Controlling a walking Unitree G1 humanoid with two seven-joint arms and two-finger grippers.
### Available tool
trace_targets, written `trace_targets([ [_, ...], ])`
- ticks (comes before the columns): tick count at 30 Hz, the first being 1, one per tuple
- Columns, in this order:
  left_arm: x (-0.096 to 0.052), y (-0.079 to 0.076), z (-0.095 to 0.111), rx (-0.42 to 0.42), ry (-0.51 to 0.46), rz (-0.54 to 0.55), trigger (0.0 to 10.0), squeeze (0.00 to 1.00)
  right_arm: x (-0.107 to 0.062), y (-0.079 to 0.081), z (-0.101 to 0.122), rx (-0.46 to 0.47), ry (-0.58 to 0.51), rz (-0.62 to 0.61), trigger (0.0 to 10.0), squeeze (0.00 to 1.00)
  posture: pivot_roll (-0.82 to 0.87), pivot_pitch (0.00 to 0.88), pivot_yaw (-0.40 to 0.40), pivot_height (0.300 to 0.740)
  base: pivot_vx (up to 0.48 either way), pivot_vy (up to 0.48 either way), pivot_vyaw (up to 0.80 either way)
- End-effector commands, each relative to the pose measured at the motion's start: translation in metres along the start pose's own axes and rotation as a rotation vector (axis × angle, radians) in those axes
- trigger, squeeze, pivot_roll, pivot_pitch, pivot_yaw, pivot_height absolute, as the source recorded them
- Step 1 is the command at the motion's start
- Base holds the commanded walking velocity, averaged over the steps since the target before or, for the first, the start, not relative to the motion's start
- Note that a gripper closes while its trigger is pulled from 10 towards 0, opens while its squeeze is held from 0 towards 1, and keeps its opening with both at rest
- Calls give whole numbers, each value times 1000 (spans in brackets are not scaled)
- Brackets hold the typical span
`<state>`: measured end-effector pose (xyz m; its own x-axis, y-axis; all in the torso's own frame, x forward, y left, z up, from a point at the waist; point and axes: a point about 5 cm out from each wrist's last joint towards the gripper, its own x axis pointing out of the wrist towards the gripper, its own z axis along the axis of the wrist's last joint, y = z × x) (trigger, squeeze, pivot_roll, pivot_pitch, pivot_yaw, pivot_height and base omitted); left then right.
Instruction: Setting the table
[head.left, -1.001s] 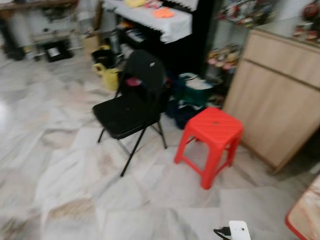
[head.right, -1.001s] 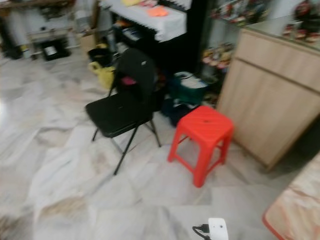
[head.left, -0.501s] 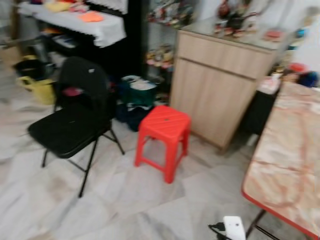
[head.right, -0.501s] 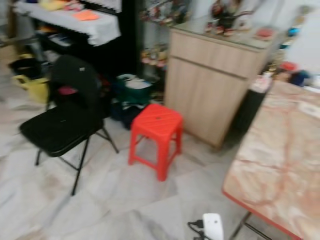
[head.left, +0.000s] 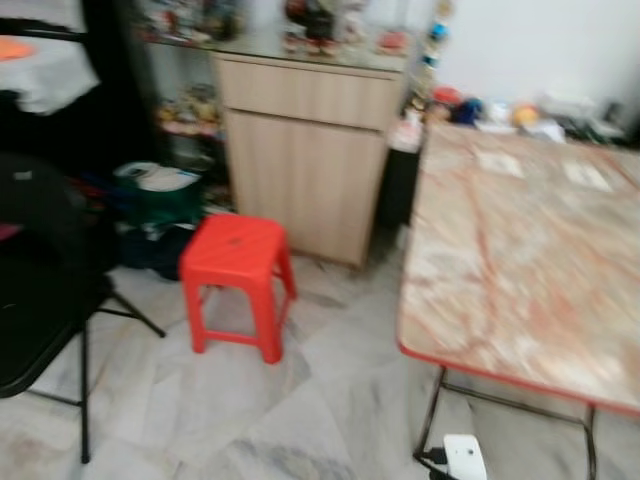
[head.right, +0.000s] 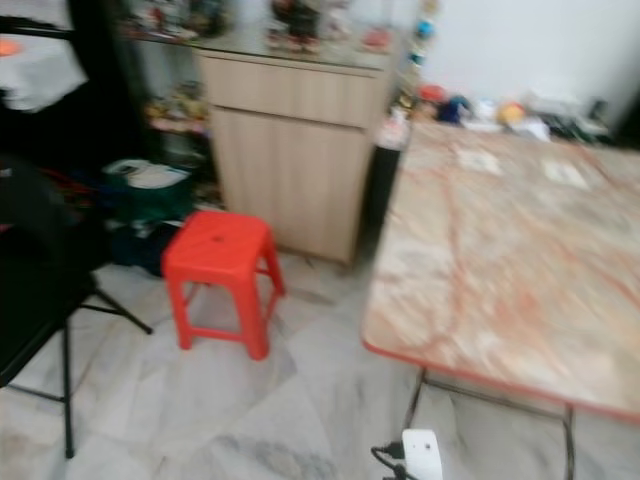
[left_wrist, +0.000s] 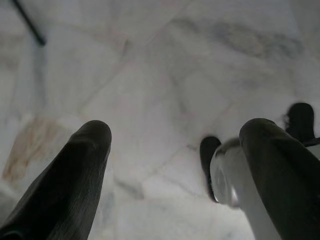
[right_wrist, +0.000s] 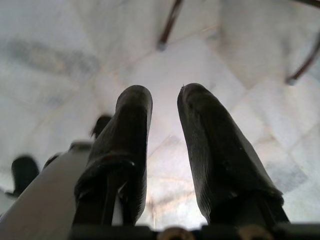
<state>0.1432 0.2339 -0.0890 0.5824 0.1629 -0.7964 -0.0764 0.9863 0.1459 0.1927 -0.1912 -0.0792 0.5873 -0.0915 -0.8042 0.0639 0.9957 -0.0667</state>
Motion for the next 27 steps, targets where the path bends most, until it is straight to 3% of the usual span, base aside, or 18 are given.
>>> trace_targets([
  [1,16,-24,63,-165,-82,-101,10000,0,4,7,24,213,-16,76,10000,0,64,32,-13,740,0,0,-800],
  [10,16,-24,67,-162,-90,-108,10000,0,4,7,27,199,-23,80,10000,0,58,52,-14,740,0,0,-800],
  [27,15,-25,62,-139,-87,-105,10000,0,4,7,26,219,-49,60,10000,0,61,24,-10,740,0,0,-94],
])
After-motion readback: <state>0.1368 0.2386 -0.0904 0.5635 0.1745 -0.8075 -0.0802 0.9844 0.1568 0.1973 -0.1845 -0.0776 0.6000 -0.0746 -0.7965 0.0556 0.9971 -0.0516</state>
